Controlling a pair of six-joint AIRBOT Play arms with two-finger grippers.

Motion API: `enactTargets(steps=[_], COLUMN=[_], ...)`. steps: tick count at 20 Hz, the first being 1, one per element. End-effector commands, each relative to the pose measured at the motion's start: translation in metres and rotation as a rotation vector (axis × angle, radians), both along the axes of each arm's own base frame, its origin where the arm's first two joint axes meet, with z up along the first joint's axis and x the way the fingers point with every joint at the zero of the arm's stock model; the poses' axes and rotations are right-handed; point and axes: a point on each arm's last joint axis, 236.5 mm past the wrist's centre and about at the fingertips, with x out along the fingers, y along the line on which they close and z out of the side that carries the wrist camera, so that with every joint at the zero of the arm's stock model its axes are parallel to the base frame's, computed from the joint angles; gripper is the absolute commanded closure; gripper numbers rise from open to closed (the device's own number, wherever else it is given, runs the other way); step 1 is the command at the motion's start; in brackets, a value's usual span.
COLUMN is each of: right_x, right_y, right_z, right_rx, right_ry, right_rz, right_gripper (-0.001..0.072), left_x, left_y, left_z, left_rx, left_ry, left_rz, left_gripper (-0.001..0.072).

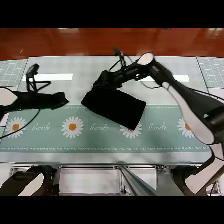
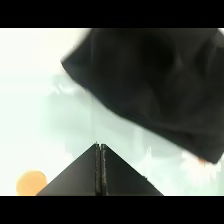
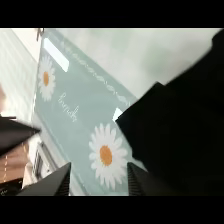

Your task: Fold the shirts.

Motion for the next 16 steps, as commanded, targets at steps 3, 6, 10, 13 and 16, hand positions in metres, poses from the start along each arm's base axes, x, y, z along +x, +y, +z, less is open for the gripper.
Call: enactTargets(steps=[3,6,10,13,16], right_x=[-0.038,-0.048,-0.1,-0.122,-0.123], right_y=[-0.205,-0.356,-0.379,-0.325,-0.283], right_z=[0.037,0.051,-0.02,-0.09,-0.125], right_rx=[-0.426,-0.802,-0.683,-0.427,-0.319], right_ry=[0.015,-0.055,-0.004,0.169,0.293], right_rz=[0.039,-0.407,-0.712,-0.756,-0.728], right_gripper=[0.0308,0.0307,0.0295,0.0295,0.0295], left_x=[0.034,0.023,-0.003,-0.02,-0.027], left_y=[0.064,0.076,0.036,-0.004,-0.027], left_z=[0.102,0.129,0.083,0.042,0.016], left_rx=[0.018,0.025,-0.018,-0.075,-0.113], left_ry=[-0.266,-0.33,-0.202,-0.123,-0.078], left_rz=[0.174,0.214,0.108,0.03,0.029], left_gripper=[0.0687,0.0687,0.0687,0.0687,0.0687])
